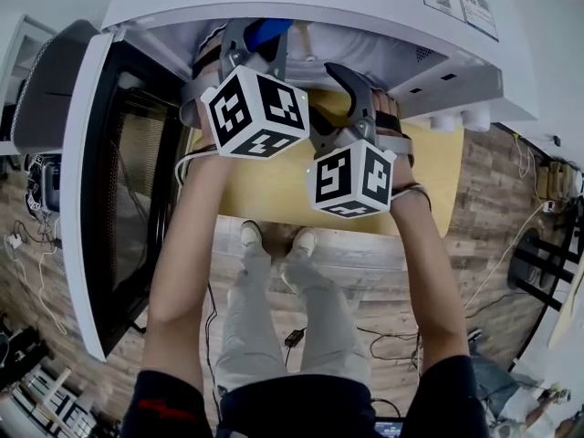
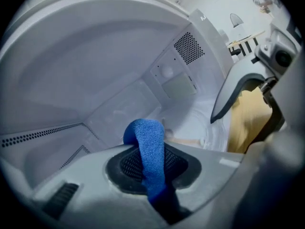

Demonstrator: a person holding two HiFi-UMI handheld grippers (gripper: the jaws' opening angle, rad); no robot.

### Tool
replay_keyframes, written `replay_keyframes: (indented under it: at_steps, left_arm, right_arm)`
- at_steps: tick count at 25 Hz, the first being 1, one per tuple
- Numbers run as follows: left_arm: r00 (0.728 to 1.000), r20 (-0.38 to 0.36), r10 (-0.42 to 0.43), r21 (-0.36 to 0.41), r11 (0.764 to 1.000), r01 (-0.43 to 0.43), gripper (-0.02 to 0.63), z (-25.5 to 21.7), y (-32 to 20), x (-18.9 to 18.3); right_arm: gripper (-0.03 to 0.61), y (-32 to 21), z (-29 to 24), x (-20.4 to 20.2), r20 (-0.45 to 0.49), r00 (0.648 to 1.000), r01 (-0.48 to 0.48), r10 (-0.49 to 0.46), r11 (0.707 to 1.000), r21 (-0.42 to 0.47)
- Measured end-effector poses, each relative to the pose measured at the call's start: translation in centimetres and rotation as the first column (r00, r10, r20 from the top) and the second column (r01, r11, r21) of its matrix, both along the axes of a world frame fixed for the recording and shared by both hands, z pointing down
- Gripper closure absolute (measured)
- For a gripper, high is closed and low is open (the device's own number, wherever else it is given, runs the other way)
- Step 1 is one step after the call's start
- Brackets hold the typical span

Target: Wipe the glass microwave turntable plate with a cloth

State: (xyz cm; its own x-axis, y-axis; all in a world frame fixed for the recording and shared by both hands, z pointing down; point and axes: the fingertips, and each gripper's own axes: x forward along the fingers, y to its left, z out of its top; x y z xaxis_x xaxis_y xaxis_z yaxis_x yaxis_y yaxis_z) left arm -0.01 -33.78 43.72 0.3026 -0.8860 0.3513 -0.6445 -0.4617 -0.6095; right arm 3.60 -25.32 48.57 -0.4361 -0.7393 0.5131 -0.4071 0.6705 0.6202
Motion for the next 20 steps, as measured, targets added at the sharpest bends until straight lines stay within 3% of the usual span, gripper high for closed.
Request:
replay_keyframes:
  at_steps: [6,7,9,16,20]
  left_arm:
    - [0.997,-0.074,0.021,-0.003,1.000,-0.021,0.557,-1.1,1.9,0.4]
    - [0.995,-0.095,0.022,-0.011,1.000,-0.023,0.557,-1.2,2.2,0.4]
    - [0.992,-0.123,0.021,-0.024,0.999,-0.024,0.557,-1.5,3.2,0.2]
    - [0.984,-0.178,0.015,-0.089,0.996,-0.032,0.557,-2.1,7.6,-0.3]
    - [0.980,-0.198,0.021,-0.168,0.984,-0.055,0.557,-2.4,10.7,-0.5]
  right_arm:
    - [0.264,0.3,-1.7,0.2,0.022,1.000,-0.016,0.015,1.000,0.013]
    - [0.280,0.4,-2.0,0.4,0.026,0.999,-0.030,0.029,0.999,0.012]
    - [0.429,0.6,-2.6,1.1,0.030,0.998,-0.061,0.060,0.998,0.023]
    - [0.502,2.7,-4.4,2.3,0.078,0.986,-0.144,0.146,0.989,-0.033]
    - [0.557,4.2,-6.7,3.1,0.136,0.968,-0.206,0.213,0.977,-0.062]
